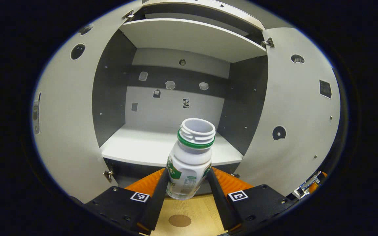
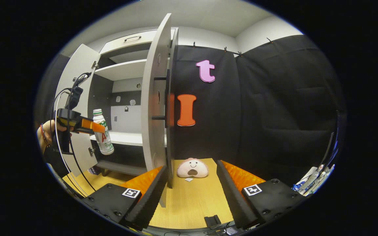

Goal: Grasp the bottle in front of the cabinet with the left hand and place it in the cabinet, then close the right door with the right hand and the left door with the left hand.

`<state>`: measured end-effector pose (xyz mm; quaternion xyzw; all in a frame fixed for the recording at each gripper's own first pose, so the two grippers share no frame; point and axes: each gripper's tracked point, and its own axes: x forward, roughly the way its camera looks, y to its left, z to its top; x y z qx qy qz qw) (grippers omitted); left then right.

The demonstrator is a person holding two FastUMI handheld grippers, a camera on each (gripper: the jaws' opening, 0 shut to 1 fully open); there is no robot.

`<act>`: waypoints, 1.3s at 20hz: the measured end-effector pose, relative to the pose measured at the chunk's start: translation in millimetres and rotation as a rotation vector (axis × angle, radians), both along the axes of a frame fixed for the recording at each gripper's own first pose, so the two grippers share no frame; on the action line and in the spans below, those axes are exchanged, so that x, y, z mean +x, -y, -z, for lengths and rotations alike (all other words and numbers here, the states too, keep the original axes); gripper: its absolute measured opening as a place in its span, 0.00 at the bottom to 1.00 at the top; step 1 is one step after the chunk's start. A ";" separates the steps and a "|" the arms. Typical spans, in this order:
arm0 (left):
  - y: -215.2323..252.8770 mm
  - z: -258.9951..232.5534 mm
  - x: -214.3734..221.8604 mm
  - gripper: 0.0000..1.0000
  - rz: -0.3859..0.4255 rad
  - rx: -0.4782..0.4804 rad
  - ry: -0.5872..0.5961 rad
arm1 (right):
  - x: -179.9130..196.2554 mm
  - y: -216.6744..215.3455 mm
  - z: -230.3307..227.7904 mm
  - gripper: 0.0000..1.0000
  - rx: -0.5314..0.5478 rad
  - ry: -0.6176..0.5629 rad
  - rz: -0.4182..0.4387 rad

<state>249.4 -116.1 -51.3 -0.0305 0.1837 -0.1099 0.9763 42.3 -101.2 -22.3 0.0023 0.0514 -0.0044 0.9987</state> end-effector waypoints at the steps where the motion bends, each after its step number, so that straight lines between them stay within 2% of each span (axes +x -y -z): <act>1: 0.4 -5.2 11.6 0.73 -0.004 -0.001 0.008 | 1.0 4.0 1.4 0.98 -0.004 -0.002 0.005; 4: 4.2 -18.9 42.9 0.72 -0.010 -0.026 0.033 | 2.9 13.2 0.6 0.98 -0.010 -0.001 0.013; 7: 10.9 -25.2 73.0 0.73 0.004 -0.008 0.038 | 7.5 25.9 -0.2 0.98 -0.013 0.007 0.033; 12: 21.7 -10.3 112.6 0.73 0.008 0.019 0.001 | 11.8 49.0 -0.2 0.98 -0.001 0.009 0.085; 15: 28.5 5.9 127.8 0.73 0.005 0.022 -0.038 | 13.8 56.7 2.1 0.98 -0.005 -0.001 0.106; 23: 28.7 4.2 142.3 0.75 -0.014 0.050 -0.011 | 20.4 53.3 6.6 0.98 -0.002 -0.022 0.108; 25: 23.2 -0.5 139.2 0.82 -0.026 0.061 0.003 | 22.4 49.3 5.9 0.98 0.000 -0.023 0.101; 26: 20.7 -4.1 134.9 0.89 -0.031 0.069 0.008 | 22.9 47.4 5.4 0.98 -0.001 -0.021 0.100</act>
